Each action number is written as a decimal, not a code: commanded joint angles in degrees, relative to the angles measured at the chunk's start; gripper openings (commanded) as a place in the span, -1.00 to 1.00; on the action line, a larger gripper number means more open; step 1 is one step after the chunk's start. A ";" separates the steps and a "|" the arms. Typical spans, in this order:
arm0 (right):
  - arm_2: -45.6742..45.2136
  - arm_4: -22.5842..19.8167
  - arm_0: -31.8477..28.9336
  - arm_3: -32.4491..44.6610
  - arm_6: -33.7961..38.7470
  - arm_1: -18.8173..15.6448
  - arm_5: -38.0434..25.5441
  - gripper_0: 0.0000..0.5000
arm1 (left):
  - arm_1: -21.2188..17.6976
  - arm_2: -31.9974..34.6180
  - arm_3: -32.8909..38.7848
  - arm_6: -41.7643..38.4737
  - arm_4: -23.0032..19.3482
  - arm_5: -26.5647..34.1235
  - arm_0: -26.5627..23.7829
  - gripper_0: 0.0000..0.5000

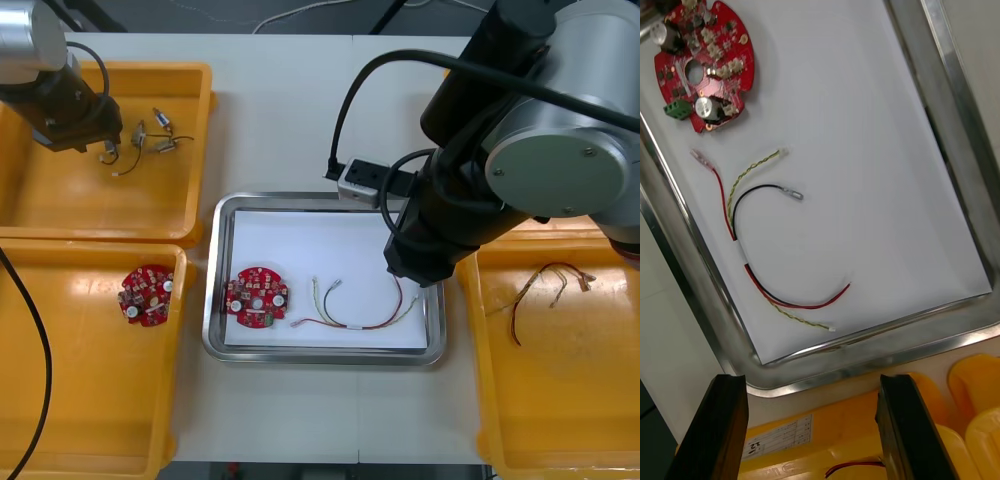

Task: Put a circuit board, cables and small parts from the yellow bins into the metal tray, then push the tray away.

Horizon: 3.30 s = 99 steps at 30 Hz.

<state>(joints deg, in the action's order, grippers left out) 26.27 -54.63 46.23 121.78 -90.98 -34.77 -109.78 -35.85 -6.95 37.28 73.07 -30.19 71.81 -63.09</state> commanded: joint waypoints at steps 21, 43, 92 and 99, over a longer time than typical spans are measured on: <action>-21.78 -6.63 -9.50 2.41 22.78 -11.11 -0.22 1.00 | 2.71 5.11 -6.69 12.10 4.00 -6.60 -5.29 1.00; -35.05 0.75 -16.97 -3.48 24.45 -13.48 -0.22 1.00 | 3.77 5.72 -9.06 12.53 4.00 -6.07 -5.29 -1.00; -22.31 16.48 -5.36 -39.96 15.93 -15.77 38.24 1.00 | -6.95 11.44 69.95 -18.67 -19.91 38.19 18.62 -1.00; -18.27 16.92 -4.66 -44.88 9.69 -16.91 46.77 1.00 | -7.39 8.80 77.69 -28.16 -23.34 38.19 21.70 -1.00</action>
<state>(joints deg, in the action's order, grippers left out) 6.30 -38.03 38.82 78.92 -74.99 -48.55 -65.74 -40.52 2.90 110.54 56.70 -52.62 109.61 -43.02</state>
